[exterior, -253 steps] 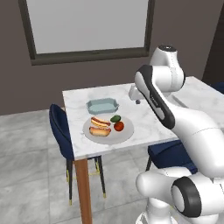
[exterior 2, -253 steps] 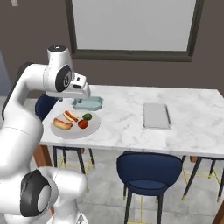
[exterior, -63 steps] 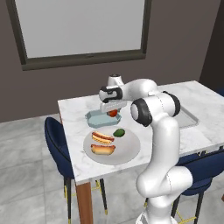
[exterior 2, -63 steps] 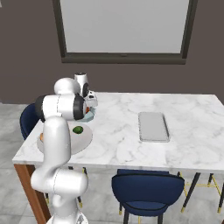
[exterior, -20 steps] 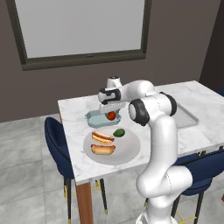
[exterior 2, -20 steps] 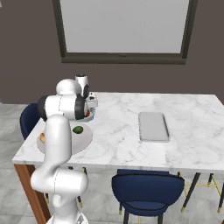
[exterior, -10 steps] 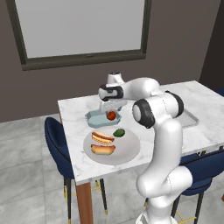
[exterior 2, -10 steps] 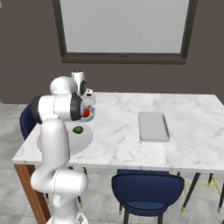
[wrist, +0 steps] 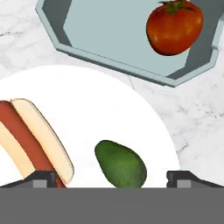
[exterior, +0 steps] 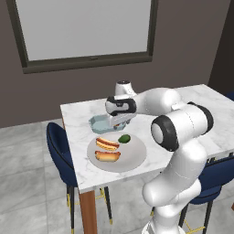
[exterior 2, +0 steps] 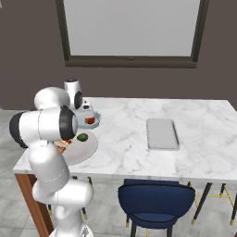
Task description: Place one cooked food and one vegetable from the large plate to each tupperware container.
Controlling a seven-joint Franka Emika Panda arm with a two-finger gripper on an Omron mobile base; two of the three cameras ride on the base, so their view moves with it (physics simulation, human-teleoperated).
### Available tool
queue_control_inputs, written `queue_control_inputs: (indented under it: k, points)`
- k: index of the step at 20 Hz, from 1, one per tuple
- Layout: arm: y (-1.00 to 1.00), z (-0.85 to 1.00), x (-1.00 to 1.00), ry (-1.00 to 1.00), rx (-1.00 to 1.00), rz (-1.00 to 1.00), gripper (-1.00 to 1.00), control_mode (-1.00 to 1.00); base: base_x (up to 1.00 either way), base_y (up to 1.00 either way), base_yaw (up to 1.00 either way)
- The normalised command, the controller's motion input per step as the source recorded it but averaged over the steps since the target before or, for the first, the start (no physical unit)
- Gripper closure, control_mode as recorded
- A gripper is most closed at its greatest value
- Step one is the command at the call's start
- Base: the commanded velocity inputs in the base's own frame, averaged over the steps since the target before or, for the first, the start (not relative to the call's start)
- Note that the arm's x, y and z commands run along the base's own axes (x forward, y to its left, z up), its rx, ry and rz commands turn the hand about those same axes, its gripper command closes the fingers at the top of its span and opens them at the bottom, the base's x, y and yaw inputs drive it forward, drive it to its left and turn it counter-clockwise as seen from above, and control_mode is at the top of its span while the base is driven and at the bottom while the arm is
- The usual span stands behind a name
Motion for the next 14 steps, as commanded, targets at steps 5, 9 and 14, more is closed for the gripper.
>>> queue_control_inputs:
  k: [5,9,14]
  points:
    - [0.26,0.22,-0.4,0.03,-0.01,0.19,-1.0,-1.0,0.0,0.0,0.0]
    - [0.45,0.08,-0.32,0.1,-0.05,0.2,-1.0,-1.0,0.0,0.0,0.0]
    - [0.5,-0.11,-0.56,0.17,-0.06,0.19,-1.0,-1.0,0.0,0.0,0.0]
